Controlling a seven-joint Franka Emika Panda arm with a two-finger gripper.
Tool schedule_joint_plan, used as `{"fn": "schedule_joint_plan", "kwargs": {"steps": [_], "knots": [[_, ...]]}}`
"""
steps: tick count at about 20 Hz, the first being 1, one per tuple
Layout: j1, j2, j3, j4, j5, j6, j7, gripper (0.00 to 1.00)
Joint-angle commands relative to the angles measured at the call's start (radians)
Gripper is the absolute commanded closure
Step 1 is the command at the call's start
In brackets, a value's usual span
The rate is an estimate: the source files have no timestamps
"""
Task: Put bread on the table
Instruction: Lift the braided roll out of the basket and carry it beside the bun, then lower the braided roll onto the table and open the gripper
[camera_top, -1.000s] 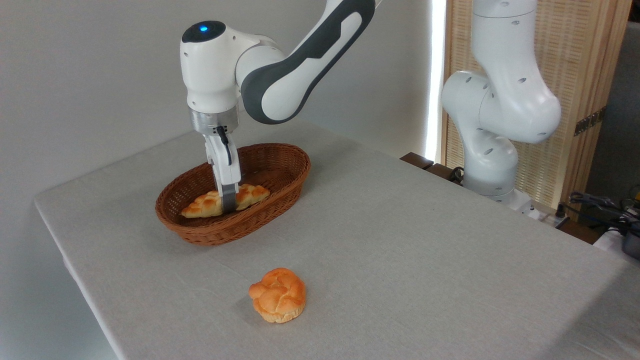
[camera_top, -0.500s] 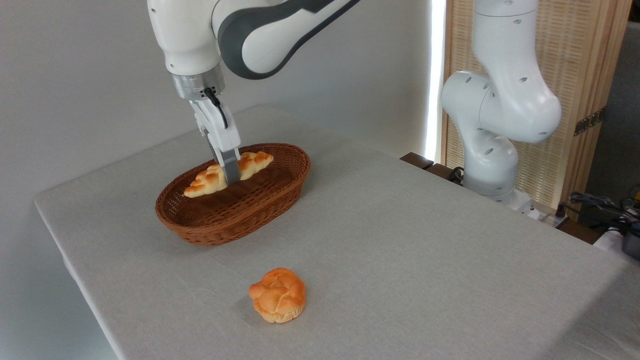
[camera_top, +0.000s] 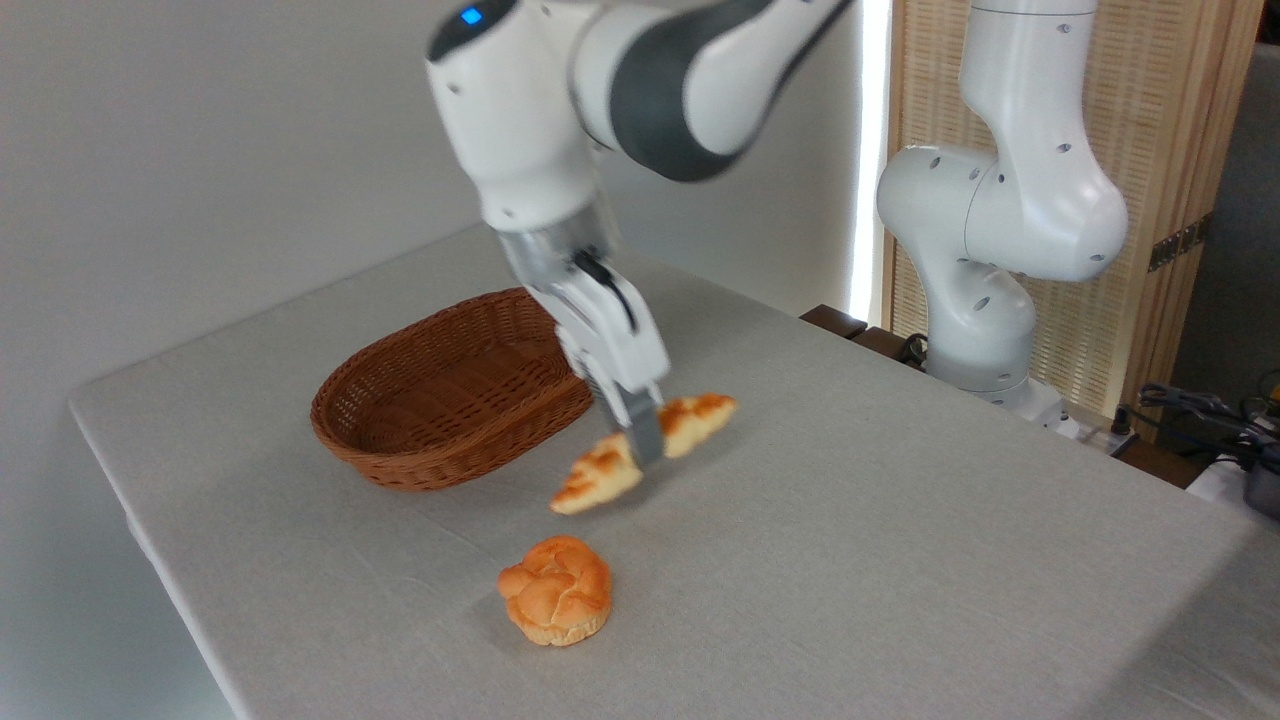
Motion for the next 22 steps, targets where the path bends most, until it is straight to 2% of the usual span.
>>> {"fn": "schedule_joint_plan", "kwargs": {"steps": [1,4,7,17,22], "knots": [[-0.005,-0.054,0.023,-0.159,0.014,0.116,0.03,0.52],[-0.005,-0.052,0.065,-0.185,0.014,0.136,0.028,0.26],[-0.005,-0.06,0.072,-0.179,0.014,0.121,0.017,0.01],[-0.007,-0.086,0.072,-0.092,0.006,0.067,-0.024,0.0],[-0.005,-0.084,0.07,-0.089,0.006,0.047,-0.026,0.0]]}}
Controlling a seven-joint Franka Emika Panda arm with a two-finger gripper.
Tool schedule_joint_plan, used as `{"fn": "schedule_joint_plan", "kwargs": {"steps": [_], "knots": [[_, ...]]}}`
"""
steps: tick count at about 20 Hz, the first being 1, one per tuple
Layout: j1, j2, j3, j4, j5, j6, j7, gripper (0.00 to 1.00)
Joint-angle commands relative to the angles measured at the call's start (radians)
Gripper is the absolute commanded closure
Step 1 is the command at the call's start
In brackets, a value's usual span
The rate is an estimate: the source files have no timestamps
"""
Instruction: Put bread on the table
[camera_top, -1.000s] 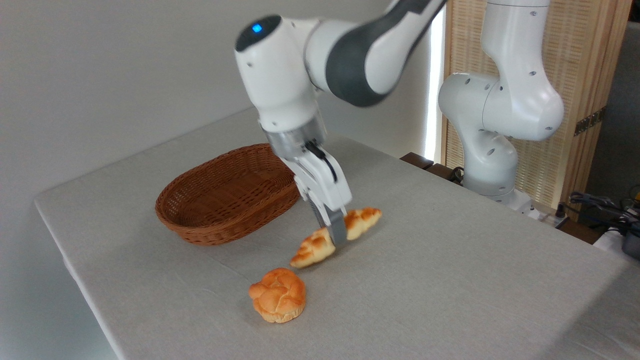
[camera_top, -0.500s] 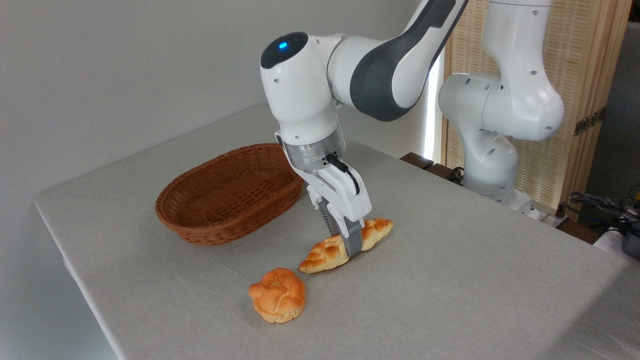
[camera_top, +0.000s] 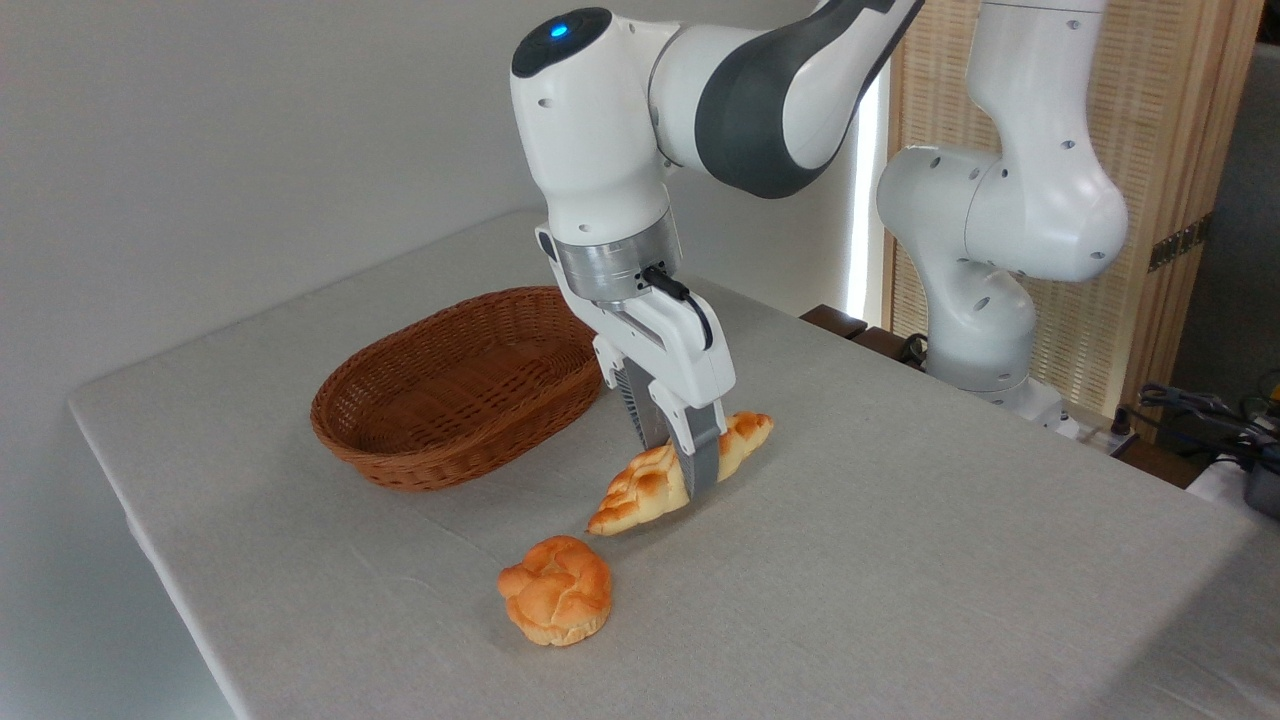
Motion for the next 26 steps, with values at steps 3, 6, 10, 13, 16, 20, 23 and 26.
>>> {"fn": "schedule_joint_plan", "kwargs": {"steps": [3,6,10,13,16,20,23,26], "knots": [[-0.004,-0.005,0.011,0.013,0.01,-0.029,-0.012,0.0],[-0.004,-0.002,0.011,0.088,0.01,-0.076,-0.016,0.0],[-0.002,0.05,0.013,0.315,0.002,-0.145,-0.05,0.0],[-0.002,0.121,-0.001,0.466,0.001,-0.213,-0.134,0.0],[-0.002,0.269,-0.033,0.721,0.001,-0.37,-0.176,0.0],[-0.016,0.282,-0.024,0.772,0.005,-0.406,-0.177,0.0],[-0.117,0.247,0.066,0.722,0.014,-0.4,-0.176,0.0],[-0.128,0.247,0.085,0.713,0.014,-0.397,-0.177,0.0]]}}
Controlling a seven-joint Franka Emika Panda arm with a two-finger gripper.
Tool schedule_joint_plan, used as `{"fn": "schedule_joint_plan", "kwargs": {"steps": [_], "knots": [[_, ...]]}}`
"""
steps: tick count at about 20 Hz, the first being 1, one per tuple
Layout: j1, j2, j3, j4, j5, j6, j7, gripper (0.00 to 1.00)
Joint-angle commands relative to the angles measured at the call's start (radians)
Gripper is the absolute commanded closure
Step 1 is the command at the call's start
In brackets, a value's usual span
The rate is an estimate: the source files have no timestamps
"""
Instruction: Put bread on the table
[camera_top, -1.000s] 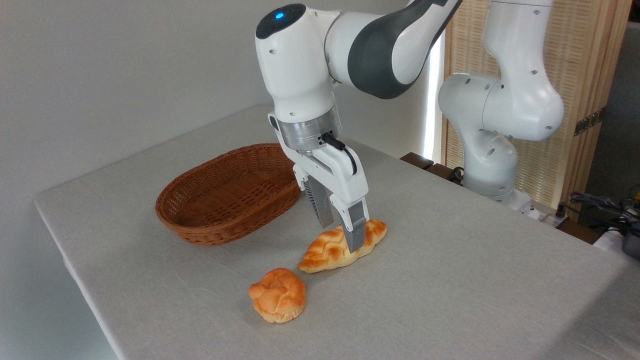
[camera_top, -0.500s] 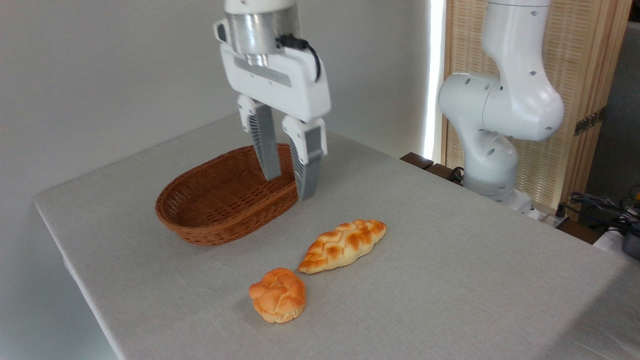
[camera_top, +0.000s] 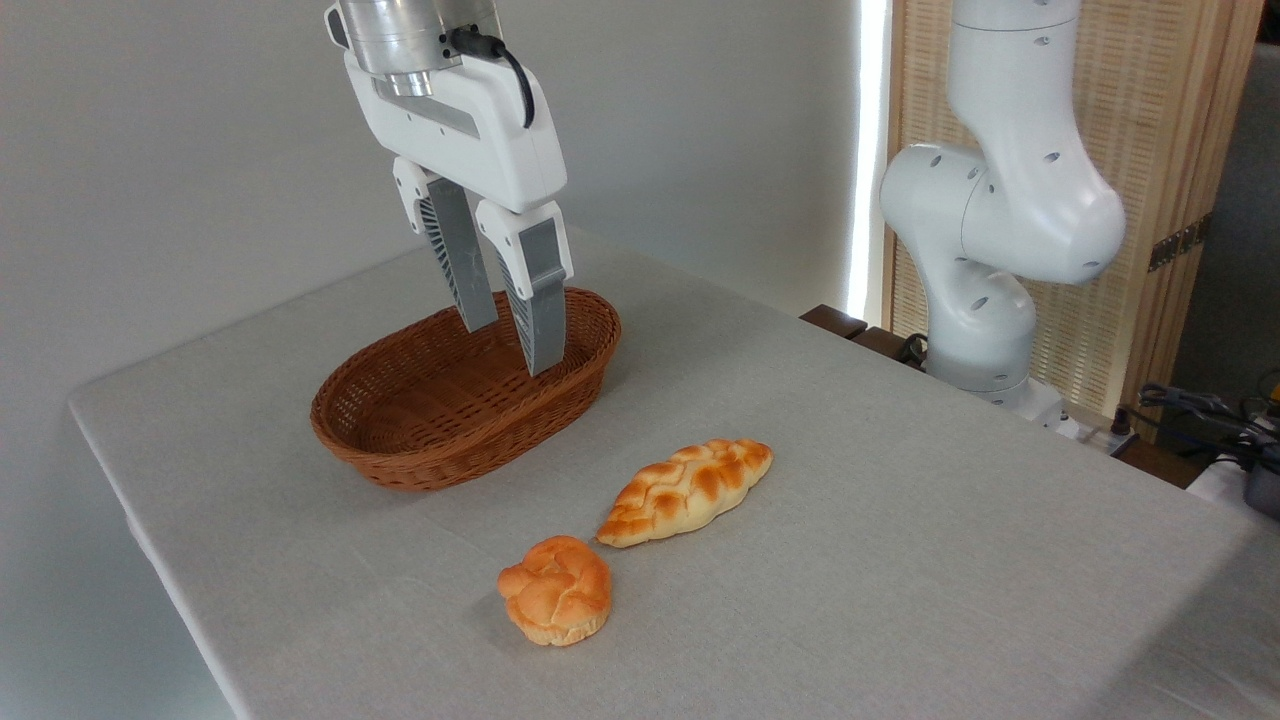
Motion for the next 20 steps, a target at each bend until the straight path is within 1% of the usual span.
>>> {"fn": "schedule_joint_plan", "kwargs": {"steps": [1,3,5,7,9,13,17,20], "knots": [[-0.036,-0.016,0.047,-0.037,0.014,-0.008,-0.013,0.0],[-0.043,-0.024,0.053,-0.082,0.015,0.045,-0.014,0.0],[-0.043,-0.024,0.055,-0.083,0.017,0.064,-0.014,0.0],[-0.043,-0.025,0.07,-0.083,0.02,0.072,-0.014,0.0],[-0.041,-0.03,0.071,-0.083,0.028,0.076,-0.014,0.0],[-0.041,-0.032,0.102,-0.082,0.023,0.104,-0.02,0.0],[-0.044,-0.032,0.105,-0.086,0.026,0.104,-0.022,0.0],[-0.044,-0.051,0.105,-0.118,0.026,0.116,-0.02,0.0]]}}
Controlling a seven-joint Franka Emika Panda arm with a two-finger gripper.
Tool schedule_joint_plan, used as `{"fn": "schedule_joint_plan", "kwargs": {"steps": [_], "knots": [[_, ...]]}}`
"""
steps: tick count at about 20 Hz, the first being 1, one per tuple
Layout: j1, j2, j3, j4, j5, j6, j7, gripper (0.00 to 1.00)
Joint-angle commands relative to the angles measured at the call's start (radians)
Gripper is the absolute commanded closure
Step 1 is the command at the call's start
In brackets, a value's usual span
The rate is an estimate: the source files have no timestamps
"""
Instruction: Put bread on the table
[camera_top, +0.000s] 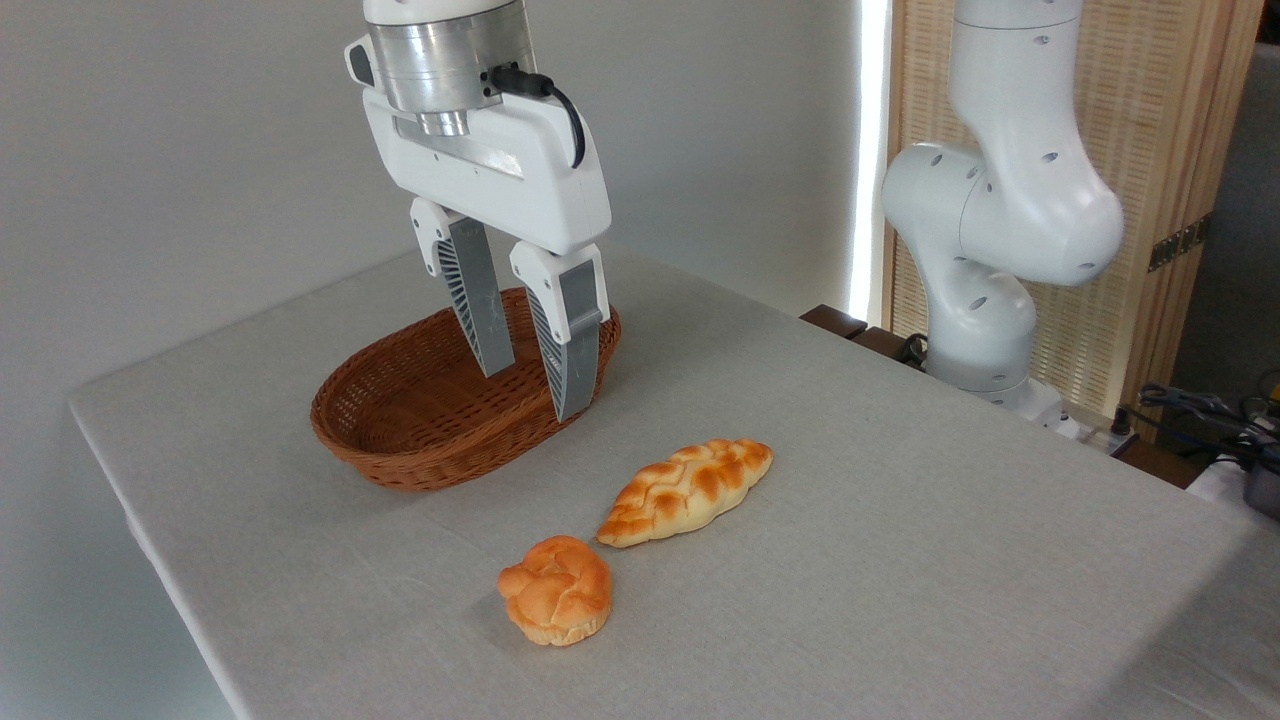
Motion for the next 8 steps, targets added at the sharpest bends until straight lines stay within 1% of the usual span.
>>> {"fn": "schedule_joint_plan", "kwargs": {"steps": [1,8], "knots": [[-0.02,-0.042,0.014,-0.061,0.016,0.037,-0.019,0.0],[-0.02,-0.045,0.004,-0.061,0.013,0.034,-0.017,0.0]]}}
